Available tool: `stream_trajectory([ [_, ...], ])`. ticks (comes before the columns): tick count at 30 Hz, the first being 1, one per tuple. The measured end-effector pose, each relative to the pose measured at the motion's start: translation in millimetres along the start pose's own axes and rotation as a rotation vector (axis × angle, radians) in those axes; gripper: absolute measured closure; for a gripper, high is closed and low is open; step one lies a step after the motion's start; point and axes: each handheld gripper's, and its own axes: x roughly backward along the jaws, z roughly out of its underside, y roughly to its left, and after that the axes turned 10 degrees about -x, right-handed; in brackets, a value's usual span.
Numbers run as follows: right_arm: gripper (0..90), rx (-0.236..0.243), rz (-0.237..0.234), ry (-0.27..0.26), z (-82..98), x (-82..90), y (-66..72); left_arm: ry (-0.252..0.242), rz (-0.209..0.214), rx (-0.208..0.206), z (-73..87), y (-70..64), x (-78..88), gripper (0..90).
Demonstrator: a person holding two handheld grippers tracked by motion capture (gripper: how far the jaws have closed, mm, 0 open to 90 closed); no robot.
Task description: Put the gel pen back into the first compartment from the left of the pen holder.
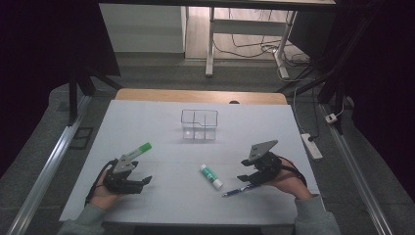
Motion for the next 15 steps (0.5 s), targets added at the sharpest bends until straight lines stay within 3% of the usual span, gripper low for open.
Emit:
stream_trajectory([
  [7,42.5,0.038,-0.025,0.028,-0.7,-1.5,4.6,0.0,-0.003,0.002,0.8,-0.4,1.2,22.0],
  [15,43.2,0.101,-0.058,0.122,-2.1,-14.1,14.3,0.001,-0.002,0.004,1.5,-0.5,1.0,22.0],
])
